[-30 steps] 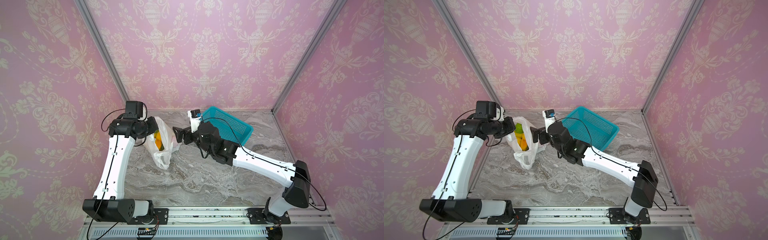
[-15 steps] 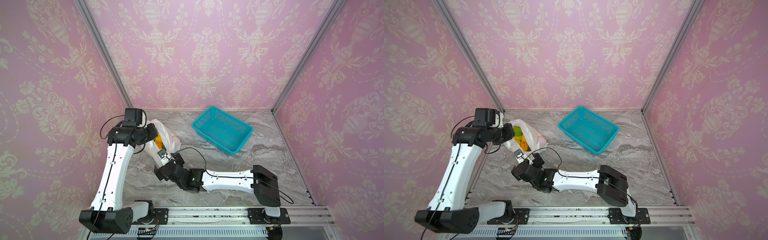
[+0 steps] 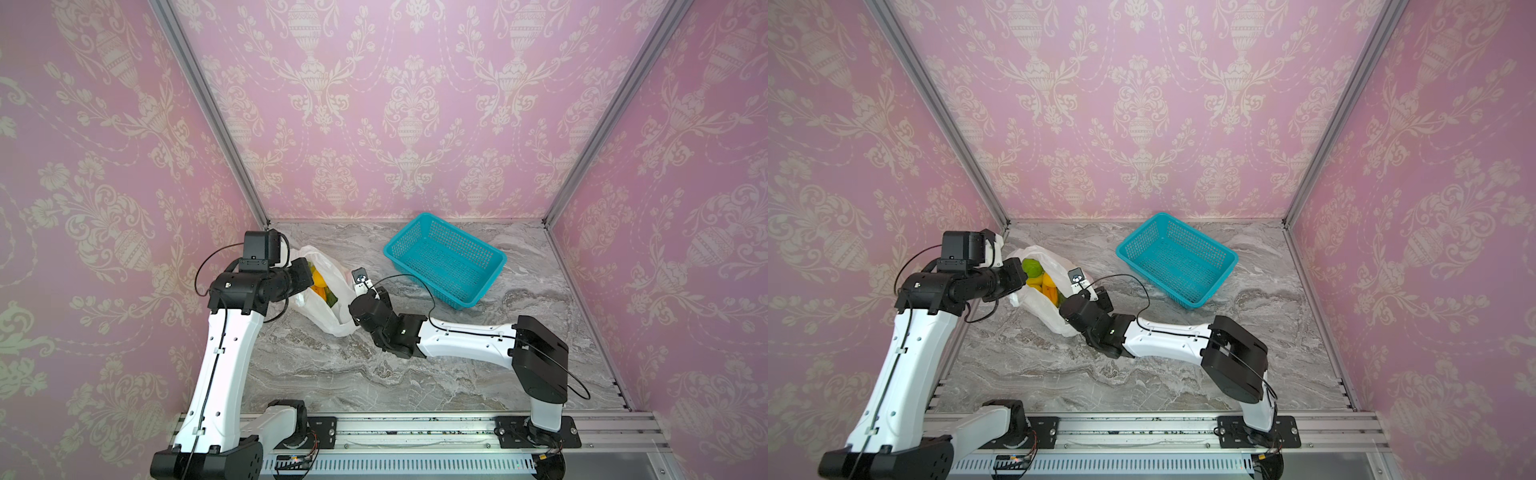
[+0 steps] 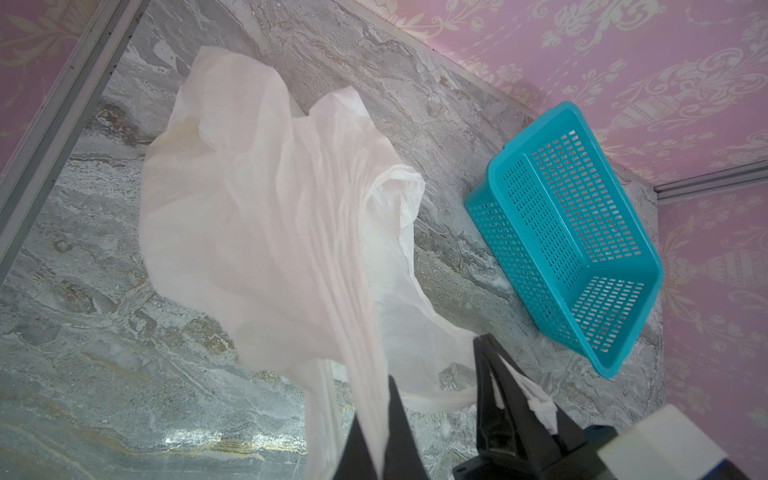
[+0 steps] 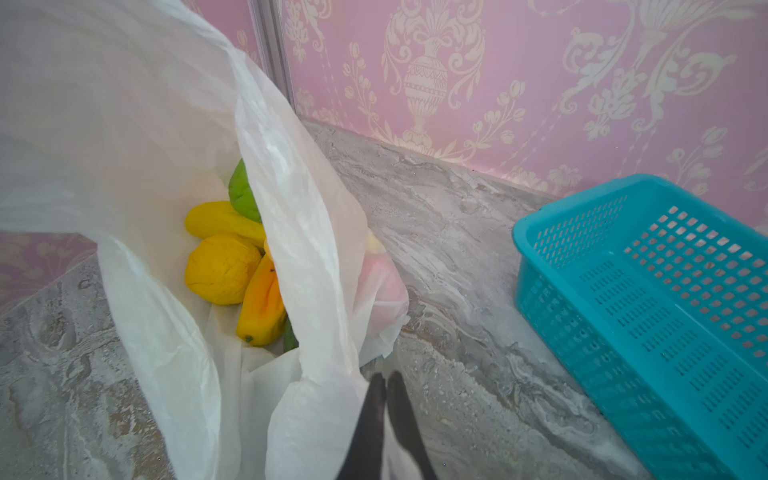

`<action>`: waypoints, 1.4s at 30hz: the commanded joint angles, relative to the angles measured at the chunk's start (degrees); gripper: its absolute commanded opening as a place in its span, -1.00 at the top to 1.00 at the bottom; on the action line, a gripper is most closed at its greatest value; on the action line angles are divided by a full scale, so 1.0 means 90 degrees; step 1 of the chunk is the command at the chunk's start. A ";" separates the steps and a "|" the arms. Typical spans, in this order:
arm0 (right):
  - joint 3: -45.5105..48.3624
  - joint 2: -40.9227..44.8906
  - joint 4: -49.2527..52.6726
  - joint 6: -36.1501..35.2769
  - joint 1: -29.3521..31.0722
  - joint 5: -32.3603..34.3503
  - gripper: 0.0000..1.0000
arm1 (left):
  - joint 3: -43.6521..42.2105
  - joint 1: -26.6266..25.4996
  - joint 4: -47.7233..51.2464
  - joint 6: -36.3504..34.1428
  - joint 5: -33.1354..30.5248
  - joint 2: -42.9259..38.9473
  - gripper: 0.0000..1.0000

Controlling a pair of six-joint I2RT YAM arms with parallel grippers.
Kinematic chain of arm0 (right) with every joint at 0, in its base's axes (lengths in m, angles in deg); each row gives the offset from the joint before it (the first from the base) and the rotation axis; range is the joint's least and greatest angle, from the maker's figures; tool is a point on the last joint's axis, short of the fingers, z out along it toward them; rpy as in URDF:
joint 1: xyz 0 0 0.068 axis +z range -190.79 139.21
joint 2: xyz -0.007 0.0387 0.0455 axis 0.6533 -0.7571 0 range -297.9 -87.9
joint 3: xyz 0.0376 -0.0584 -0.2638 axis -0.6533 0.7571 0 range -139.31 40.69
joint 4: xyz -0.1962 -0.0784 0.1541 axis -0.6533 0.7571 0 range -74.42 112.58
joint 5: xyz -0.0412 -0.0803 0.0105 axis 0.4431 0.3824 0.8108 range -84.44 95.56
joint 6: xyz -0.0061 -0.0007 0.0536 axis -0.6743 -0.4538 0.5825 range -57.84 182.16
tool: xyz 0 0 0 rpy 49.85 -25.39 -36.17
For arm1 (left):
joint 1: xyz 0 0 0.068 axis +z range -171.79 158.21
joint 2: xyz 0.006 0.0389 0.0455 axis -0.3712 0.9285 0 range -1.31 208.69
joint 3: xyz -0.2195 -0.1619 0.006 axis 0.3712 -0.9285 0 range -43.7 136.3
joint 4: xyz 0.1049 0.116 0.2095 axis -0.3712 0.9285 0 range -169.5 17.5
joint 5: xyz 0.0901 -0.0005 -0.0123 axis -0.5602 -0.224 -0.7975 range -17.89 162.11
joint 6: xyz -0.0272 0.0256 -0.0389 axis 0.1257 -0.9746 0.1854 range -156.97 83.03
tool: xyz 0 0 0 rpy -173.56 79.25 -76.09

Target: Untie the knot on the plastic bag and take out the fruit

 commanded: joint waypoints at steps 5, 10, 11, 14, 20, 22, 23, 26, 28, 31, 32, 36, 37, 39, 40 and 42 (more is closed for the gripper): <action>-0.1406 0.0070 0.0448 0.0208 -0.1208 -0.1583 1.00 | 0.0711 0.0140 0.0090 -0.0201 0.0144 0.0766 1.00; -0.3073 -0.0502 0.0770 -0.0522 -0.1731 -0.2347 1.00 | 0.2054 0.0408 0.0493 -0.0194 0.0141 0.1653 1.00; -0.3436 -0.0631 0.0925 -0.0679 -0.1792 -0.2430 1.00 | 0.2248 0.0457 0.0549 -0.0186 0.0136 0.1726 1.00; -0.4223 -0.0941 0.1353 -0.1313 -0.1878 -0.2581 1.00 | 0.2330 0.0514 0.0605 -0.0096 0.0261 0.1613 1.00; -0.2818 -0.0469 0.0805 -0.1467 -0.1875 -0.2730 1.00 | -0.0148 0.0461 -0.0081 0.0278 0.1198 0.0272 1.00; -0.2002 -0.0158 0.0342 -0.1424 -0.1874 -0.2698 1.00 | -0.1061 0.0348 -0.0363 0.0410 0.1578 -0.0161 1.00; -0.1690 -0.0012 0.0177 -0.1387 -0.1873 -0.2637 1.00 | -0.1372 0.0260 -0.0443 0.0476 0.1684 -0.0307 1.00; -0.0779 0.0442 -0.0316 -0.1252 -0.1870 -0.2503 1.00 | -0.1920 -0.0326 -0.0679 0.0748 0.1553 -0.0702 1.00; -0.0292 0.0748 -0.0556 -0.1165 -0.1874 -0.2428 1.00 | -0.1893 -0.0848 -0.0719 0.0881 0.1178 -0.0744 1.00; 0.0277 0.1233 -0.0606 -0.1019 -0.1874 -0.2065 1.00 | -0.1916 -0.1272 -0.0837 0.1060 0.0967 -0.0730 1.00; 0.0484 0.1402 -0.0634 -0.0948 -0.1867 -0.1922 1.00 | -0.1963 -0.1365 -0.0918 0.1095 0.0921 -0.0749 1.00; 0.1313 0.2042 -0.0769 -0.0529 -0.1865 -0.1544 0.70 | -0.1873 -0.1422 -0.0958 0.0832 0.0792 -0.0705 0.20; 0.1422 0.2165 -0.0739 -0.0397 -0.1870 -0.1522 0.54 | -0.1674 -0.1422 -0.0842 0.0672 0.0599 -0.0650 -0.04; 0.1448 0.2342 -0.0605 -0.0190 -0.1865 -0.1547 0.24 | -0.1167 -0.1421 -0.0676 0.0395 0.0288 -0.0448 -0.48; 0.1682 0.2454 -0.0478 -0.0085 -0.1873 -0.1544 0.04 | -0.0783 -0.1425 -0.0510 0.0243 0.0114 -0.0266 -0.62; 0.1745 0.2709 -0.0252 0.0128 -0.1870 -0.1515 -0.26 | 0.0091 -0.1413 -0.0138 -0.0097 -0.0149 0.0144 -0.71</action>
